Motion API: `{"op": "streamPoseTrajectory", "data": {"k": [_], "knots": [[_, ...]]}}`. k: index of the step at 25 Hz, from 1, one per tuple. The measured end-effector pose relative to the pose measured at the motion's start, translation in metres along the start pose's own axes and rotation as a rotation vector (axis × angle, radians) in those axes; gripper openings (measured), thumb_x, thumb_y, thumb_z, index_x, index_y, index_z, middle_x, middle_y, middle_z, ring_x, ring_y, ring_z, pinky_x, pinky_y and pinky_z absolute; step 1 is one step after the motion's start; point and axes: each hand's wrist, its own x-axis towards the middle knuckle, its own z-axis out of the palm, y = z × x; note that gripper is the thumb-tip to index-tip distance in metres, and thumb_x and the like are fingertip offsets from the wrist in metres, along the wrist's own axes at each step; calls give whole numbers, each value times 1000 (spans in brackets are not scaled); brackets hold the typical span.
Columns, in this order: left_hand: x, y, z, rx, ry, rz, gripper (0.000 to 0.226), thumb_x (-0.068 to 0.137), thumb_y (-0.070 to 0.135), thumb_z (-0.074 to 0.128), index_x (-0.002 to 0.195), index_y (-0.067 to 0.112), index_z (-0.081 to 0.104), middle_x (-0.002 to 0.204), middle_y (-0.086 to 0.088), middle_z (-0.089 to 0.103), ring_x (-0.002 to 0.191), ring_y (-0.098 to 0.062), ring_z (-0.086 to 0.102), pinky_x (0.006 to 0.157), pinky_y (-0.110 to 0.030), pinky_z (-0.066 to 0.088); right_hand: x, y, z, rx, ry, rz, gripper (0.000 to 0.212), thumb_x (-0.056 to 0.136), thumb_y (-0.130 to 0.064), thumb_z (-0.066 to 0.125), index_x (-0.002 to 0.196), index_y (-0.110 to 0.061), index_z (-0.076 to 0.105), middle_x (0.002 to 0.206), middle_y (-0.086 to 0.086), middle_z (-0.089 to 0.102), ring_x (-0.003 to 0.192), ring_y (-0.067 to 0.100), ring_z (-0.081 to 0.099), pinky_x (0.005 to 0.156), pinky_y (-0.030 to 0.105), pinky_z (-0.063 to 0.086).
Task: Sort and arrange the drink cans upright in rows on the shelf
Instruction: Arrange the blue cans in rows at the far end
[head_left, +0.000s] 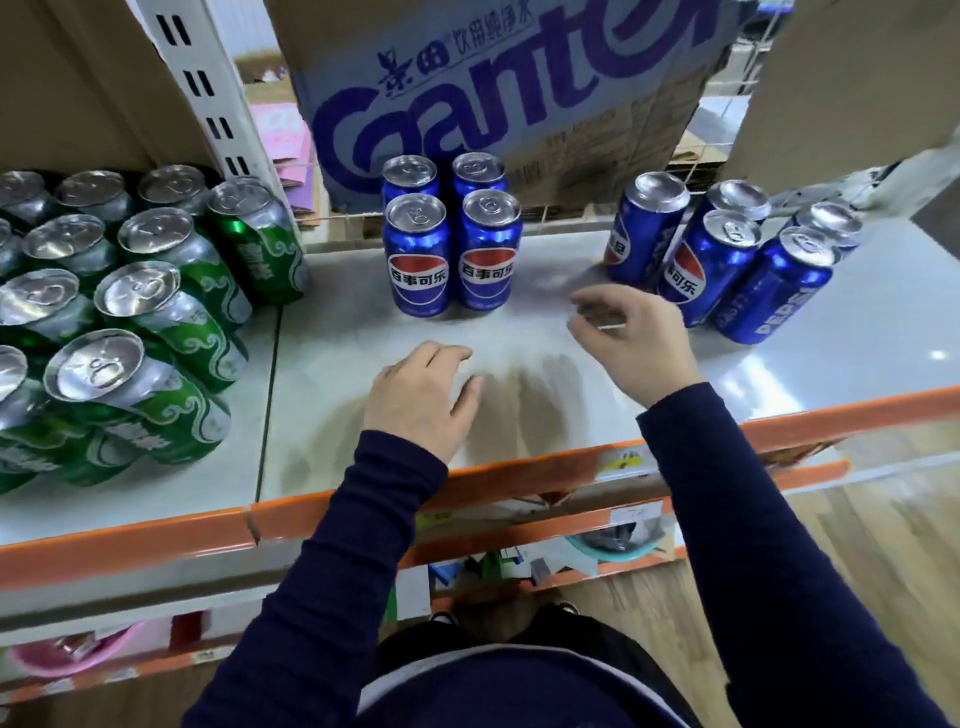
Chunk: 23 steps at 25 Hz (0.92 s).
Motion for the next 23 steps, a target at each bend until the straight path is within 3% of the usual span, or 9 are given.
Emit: {"op": "streamPoseTrajectory", "data": {"k": [4,8,12,16,18,19,22,23], "knots": [[29,53,15,-97,-34,132,36,88,36,50,114,14,63,107,-2,65,93,-22,62,79,-35,49,-17,35,-51,27,303,121,14,81,-13,67,94,-17,70,81,4,69,67,9,60,69,19,50],[78,115,26,-166,-49,221,44,88,39,48,121,10,58,113,-7,62,102,-24,58,84,-34,48,-2,74,-113,-85,581,161,36,75,-23,71,109,-15,63,101,0,53,84,16,55,79,16,41],[132,169,37,-169,-94,235,48,89,32,57,129,6,50,125,-13,56,115,-28,51,95,-35,39,30,102,-140,-170,360,180,59,72,-40,77,123,-16,58,112,4,57,98,18,56,83,17,37],[162,198,56,-136,-167,142,63,83,43,64,132,8,46,131,-11,53,121,-27,48,99,-34,39,41,115,-146,-153,291,77,55,68,-44,78,113,-15,65,101,2,60,77,8,53,73,12,37],[162,206,62,-156,-150,101,60,81,43,66,127,9,50,125,-10,56,115,-26,51,95,-36,42,38,123,-152,-25,278,46,48,65,-40,73,106,-16,66,96,-1,59,70,0,53,68,8,39],[161,206,63,-168,-132,83,57,80,43,67,124,9,52,122,-9,57,112,-25,52,93,-35,42,34,128,-156,56,258,43,43,65,-37,72,103,-18,65,95,-3,60,71,0,54,68,9,43],[150,202,60,-157,-65,8,58,78,47,69,120,11,53,120,-7,56,111,-24,51,89,-32,38,21,147,-170,268,126,89,34,67,-24,67,100,-26,60,91,-15,62,77,9,57,68,37,56],[146,200,58,-149,-41,-24,59,76,48,70,118,11,52,119,-7,55,109,-23,51,88,-31,38,18,153,-176,344,70,100,33,68,-20,64,100,-28,58,90,-17,63,78,11,57,67,41,56]]}}
